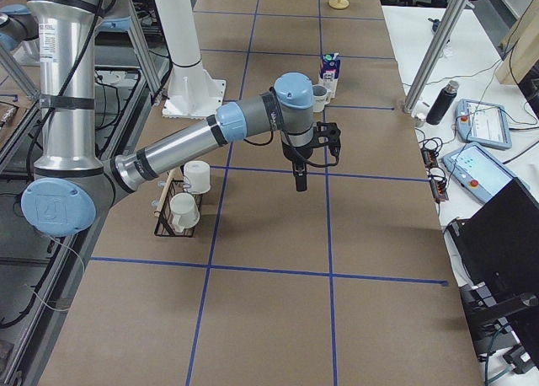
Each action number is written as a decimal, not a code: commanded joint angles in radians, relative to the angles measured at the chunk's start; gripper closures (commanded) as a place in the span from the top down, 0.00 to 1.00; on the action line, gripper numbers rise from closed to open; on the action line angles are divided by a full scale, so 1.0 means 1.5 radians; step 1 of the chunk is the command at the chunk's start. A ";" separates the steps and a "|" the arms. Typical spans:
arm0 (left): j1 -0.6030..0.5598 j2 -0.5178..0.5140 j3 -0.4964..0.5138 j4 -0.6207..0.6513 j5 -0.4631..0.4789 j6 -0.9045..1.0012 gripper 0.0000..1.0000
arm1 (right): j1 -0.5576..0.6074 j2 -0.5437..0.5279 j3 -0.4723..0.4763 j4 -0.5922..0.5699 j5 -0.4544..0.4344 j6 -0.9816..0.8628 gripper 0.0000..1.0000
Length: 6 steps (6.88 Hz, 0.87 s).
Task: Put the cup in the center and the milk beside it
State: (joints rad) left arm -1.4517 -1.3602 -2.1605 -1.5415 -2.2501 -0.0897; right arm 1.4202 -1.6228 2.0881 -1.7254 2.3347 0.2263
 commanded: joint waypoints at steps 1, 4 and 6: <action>-0.002 -0.005 0.008 -0.004 -0.024 -0.003 0.99 | -0.015 -0.005 -0.017 0.002 -0.005 -0.002 1.00; -0.022 -0.002 0.013 -0.006 -0.077 -0.003 0.99 | -0.014 -0.012 -0.019 0.006 0.003 -0.005 1.00; -0.021 -0.008 0.008 -0.007 -0.083 0.006 0.99 | -0.014 -0.010 -0.025 0.006 0.000 -0.004 1.00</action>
State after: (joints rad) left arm -1.4827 -1.3693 -2.1441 -1.5515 -2.3686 -0.0865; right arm 1.3992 -1.6415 2.0562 -1.7169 2.3383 0.2197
